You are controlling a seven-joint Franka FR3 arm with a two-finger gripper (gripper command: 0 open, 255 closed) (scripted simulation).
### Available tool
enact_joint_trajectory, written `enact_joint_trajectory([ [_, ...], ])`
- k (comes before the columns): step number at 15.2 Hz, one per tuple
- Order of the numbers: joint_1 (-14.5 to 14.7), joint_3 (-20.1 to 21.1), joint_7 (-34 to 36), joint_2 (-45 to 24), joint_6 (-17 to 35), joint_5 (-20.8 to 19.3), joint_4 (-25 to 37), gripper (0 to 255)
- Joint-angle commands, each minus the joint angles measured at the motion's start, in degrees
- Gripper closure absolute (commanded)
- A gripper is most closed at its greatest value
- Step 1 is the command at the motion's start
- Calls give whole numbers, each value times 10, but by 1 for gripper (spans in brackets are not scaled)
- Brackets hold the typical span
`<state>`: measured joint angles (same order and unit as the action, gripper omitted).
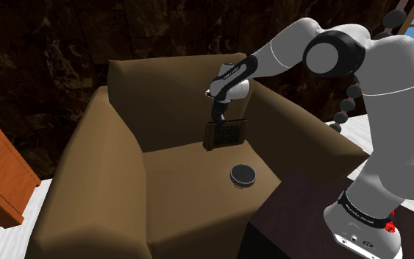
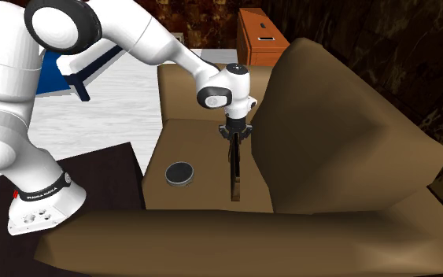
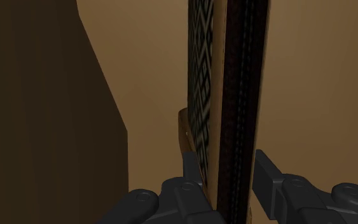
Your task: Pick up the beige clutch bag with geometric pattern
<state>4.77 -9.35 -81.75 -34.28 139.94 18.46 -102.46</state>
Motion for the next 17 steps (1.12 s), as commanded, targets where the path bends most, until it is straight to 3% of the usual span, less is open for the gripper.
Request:
enact_joint_trajectory([
  [1, 0, 0, 0, -1, 0, 0, 0, 255],
  [7, 0, 0, 0, 0, 0, 0, 0, 255],
  [17, 8, -12, 17, 50, -53, -18, 4, 255],
])
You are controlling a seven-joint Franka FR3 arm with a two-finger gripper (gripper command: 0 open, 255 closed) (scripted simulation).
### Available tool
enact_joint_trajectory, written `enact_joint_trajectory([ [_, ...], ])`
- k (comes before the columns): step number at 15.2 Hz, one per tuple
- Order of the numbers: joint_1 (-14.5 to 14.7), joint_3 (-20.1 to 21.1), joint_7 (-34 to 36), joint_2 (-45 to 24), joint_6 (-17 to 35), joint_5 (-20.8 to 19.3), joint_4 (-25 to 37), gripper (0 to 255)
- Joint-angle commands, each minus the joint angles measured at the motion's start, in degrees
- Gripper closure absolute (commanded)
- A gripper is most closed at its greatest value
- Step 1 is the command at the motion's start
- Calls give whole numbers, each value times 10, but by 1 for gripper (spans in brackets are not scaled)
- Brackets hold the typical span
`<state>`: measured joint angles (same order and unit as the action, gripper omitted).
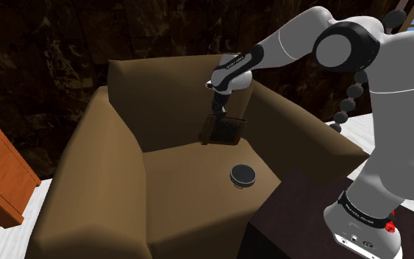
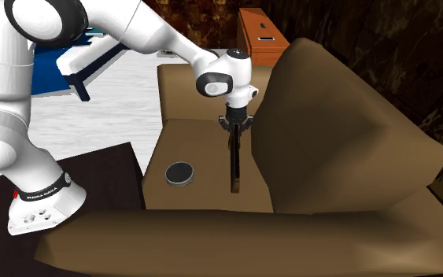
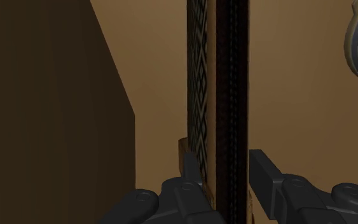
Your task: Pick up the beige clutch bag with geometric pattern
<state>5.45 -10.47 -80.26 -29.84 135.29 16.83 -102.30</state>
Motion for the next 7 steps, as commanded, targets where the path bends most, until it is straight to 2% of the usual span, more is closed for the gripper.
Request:
enact_joint_trajectory([
  [1, 2, -2, 4, 10, -12, -4, 3, 255],
  [7, 4, -7, 11, 28, -35, -12, 9, 255],
])
